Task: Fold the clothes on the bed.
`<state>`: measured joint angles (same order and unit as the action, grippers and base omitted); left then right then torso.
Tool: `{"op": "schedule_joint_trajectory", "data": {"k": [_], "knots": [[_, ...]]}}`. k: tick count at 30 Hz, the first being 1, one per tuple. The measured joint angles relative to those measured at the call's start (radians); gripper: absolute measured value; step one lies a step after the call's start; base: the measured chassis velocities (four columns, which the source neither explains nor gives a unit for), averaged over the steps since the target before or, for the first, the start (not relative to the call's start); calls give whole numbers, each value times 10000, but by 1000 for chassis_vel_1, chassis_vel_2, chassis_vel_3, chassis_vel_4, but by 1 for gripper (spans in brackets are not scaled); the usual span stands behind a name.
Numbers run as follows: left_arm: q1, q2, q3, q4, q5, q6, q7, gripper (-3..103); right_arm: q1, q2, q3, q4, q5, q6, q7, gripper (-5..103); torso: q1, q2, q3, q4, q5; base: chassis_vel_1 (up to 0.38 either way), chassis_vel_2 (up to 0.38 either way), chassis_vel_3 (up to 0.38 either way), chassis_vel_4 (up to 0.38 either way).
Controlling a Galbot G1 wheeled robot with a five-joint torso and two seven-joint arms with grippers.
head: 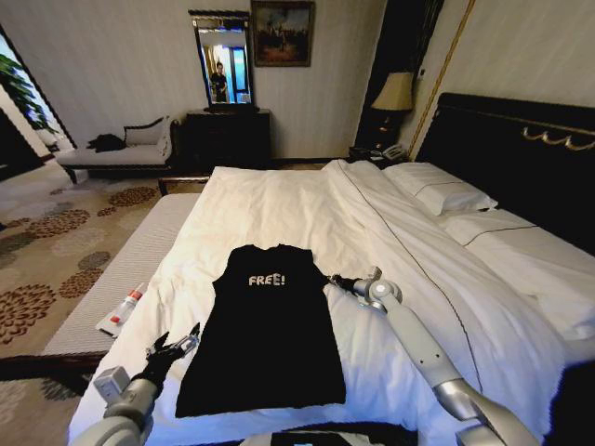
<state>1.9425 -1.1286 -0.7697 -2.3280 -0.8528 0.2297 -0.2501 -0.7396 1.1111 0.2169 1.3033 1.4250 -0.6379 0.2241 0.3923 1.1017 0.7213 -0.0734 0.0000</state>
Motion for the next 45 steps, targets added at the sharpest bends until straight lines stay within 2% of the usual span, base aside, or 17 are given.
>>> {"op": "schedule_joint_trajectory", "data": {"k": [9,22,31,37,45], "knots": [[24,-42,-70,-40,-14,0,31,100,39,-184,-21,49,-100,1,-17,0,0,0,0,0,1,0,0,0,0],[-64,-101,-144,-73,-110,-9,105,100,1133,-1247,36,-306,4,85,-133,0,0,0,0,1,1,0,0,0,0],[-29,-115,-217,-126,-98,-19,155,100,1386,-1281,-355,-809,-643,329,-660,0,0,0,0,-1,0,0,0,0,0],[43,-167,-366,-148,-119,-32,243,100,1522,-1143,-620,-842,-800,381,-708,0,0,0,0,1,0,0,0,0,0],[95,-334,-443,-82,-109,-68,374,100,1409,-1220,-1144,978,-358,117,-160,0,-1,0,-1,-1,-3,0,0,0,0]]}}
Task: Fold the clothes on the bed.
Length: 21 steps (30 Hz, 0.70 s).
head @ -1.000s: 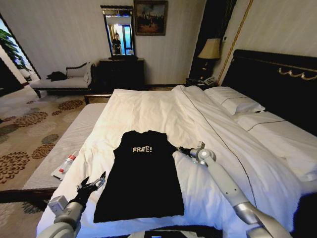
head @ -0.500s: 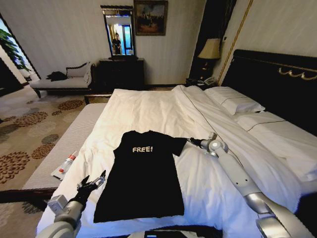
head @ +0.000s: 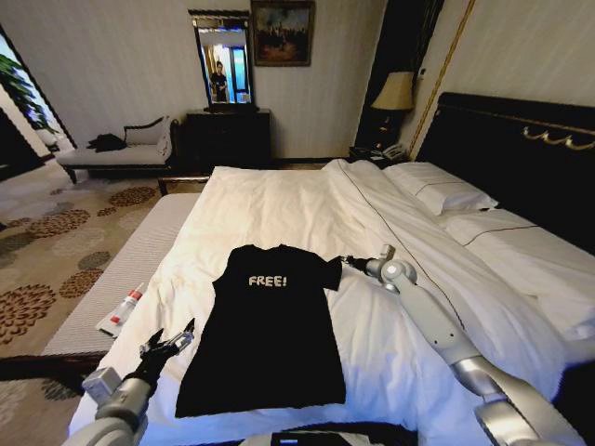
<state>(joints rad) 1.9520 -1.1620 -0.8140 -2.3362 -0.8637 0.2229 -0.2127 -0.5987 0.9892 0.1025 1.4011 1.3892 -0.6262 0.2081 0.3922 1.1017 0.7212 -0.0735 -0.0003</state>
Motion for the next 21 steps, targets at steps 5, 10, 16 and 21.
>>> {"op": "schedule_joint_trajectory", "data": {"k": [5,10,16,21], "knots": [[64,-52,-93,13,19,-45,79,100,234,181,-612,443,192,-105,293,0,0,0,0,0,0,0,0,0,0],[170,-93,-312,19,-61,-86,196,100,532,553,-1246,422,157,-120,392,0,1,-1,0,2,3,0,0,0,0],[291,-171,-599,62,-239,-124,322,100,913,1219,-1976,-21,-77,-114,426,0,0,0,0,3,1,0,0,0,0],[295,-196,-662,135,-313,-140,357,100,1034,1637,-2341,-405,-267,-90,422,0,1,0,0,1,1,0,0,0,0]]}}
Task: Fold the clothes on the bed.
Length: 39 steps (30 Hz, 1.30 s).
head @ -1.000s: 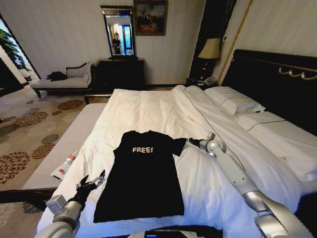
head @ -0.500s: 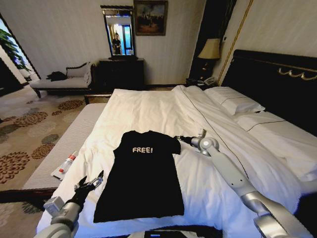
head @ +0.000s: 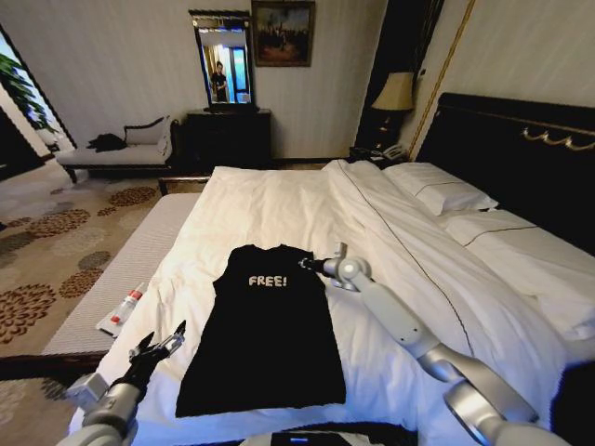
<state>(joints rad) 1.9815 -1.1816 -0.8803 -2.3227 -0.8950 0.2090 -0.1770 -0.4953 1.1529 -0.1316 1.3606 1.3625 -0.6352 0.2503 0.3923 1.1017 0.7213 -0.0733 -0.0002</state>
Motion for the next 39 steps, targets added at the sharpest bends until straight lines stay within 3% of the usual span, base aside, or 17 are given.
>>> {"op": "schedule_joint_trajectory", "data": {"k": [9,17,22,24,27,28,31,33,35,36,39], "knots": [[-74,66,-89,58,-90,-4,-13,100,103,898,-284,-952,-477,151,-105,0,0,0,0,1,1,0,0,0,0],[-324,79,92,238,-47,1,-58,100,145,990,-284,-1223,-644,223,-96,-1,0,0,0,1,1,0,0,0,0],[-608,98,456,387,84,57,-144,100,-53,667,-234,-907,-692,300,-104,20,0,-1,1,-2,3,0,0,0,0],[-694,107,547,442,124,67,-195,100,-95,579,-193,-765,-685,303,-86,20,0,0,1,-1,3,0,0,0,0],[-957,134,801,577,150,122,-312,100,-267,233,23,-130,-488,302,81,37,0,0,0,1,3,0,0,0,0],[-957,134,801,577,150,122,-312,100,-267,233,23,-130,-488,302,81,37,0,0,0,1,3,0,0,0,0],[-1364,269,1086,799,86,161,-410,100,-664,-329,705,914,-11,236,633,53,0,0,0,3,4,0,0,0,0],[-1482,311,1153,859,70,163,-427,100,-755,-459,860,1097,33,221,709,53,0,0,0,3,5,0,0,0,0],[-2114,492,1436,1161,-150,209,-549,100,-1323,-1136,1556,1962,159,204,850,58,0,0,0,0,3,0,0,0,0],[-2431,564,1559,1326,-274,227,-593,100,-1609,-1408,1822,2282,181,206,863,69,0,0,0,-2,4,0,0,0,0],[-2991,678,1825,1691,-503,278,-693,100,-2266,-1840,2335,2836,151,249,867,74,0,0,0,-2,2,0,0,0,0]]}}
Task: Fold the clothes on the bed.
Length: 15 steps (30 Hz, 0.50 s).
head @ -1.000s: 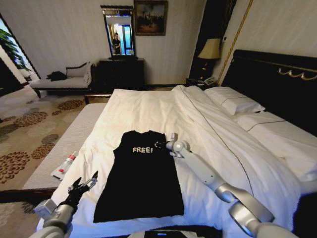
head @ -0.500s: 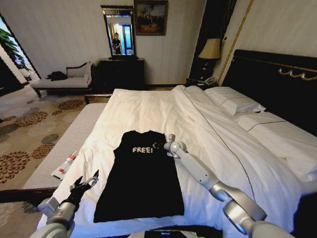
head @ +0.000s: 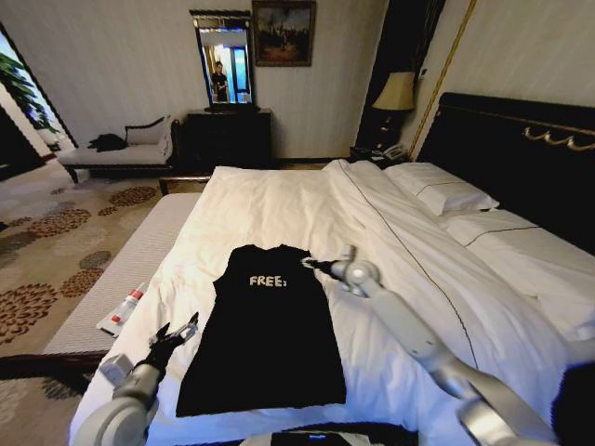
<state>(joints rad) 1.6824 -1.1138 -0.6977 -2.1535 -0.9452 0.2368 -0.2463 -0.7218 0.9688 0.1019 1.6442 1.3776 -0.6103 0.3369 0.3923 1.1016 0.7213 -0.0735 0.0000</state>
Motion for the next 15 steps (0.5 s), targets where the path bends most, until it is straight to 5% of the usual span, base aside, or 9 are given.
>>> {"op": "schedule_joint_trajectory", "data": {"k": [4,15], "knots": [[-1371,164,849,1029,-535,35,-95,100,-1997,-624,1534,1138,-64,109,-11,95,0,0,0,-5,4,0,0,0,0],[-3366,-44,2529,3015,-1056,6,146,101,-4919,-794,4160,2602,-73,108,-35,100,-1,0,0,2,1,0,0,0,0]]}}
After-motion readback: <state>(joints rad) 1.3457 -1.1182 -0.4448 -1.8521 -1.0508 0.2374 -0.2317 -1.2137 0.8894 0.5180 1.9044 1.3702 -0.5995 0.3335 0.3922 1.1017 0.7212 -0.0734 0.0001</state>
